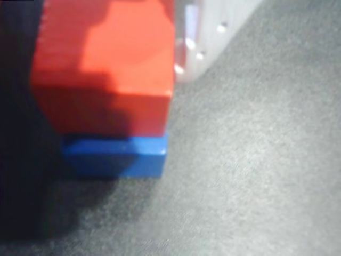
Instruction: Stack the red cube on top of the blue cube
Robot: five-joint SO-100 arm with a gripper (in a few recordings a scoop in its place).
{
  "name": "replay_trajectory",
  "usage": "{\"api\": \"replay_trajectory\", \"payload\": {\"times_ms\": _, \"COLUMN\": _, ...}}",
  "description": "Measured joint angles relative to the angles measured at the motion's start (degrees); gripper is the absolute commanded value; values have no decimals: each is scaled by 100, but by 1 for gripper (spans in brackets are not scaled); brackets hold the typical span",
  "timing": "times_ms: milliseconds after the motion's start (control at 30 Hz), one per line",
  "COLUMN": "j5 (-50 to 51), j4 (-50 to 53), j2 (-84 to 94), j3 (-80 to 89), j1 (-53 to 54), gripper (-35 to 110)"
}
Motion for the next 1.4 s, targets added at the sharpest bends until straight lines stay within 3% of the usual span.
{"api": "replay_trajectory", "payload": {"times_ms": 200, "j5": -193, "j4": -79, "j2": 984, "j3": 0, "j1": 9, "gripper": 27}}
{"api": "replay_trajectory", "payload": {"times_ms": 367, "j5": -299, "j4": -79, "j2": 2206, "j3": 439, "j1": 0, "gripper": 0}}
{"api": "replay_trajectory", "payload": {"times_ms": 900, "j5": -316, "j4": 396, "j2": 5845, "j3": 3709, "j1": 79, "gripper": 0}}
{"api": "replay_trajectory", "payload": {"times_ms": 1400, "j5": -316, "j4": 2065, "j2": 8789, "j3": 4869, "j1": 53, "gripper": 0}}
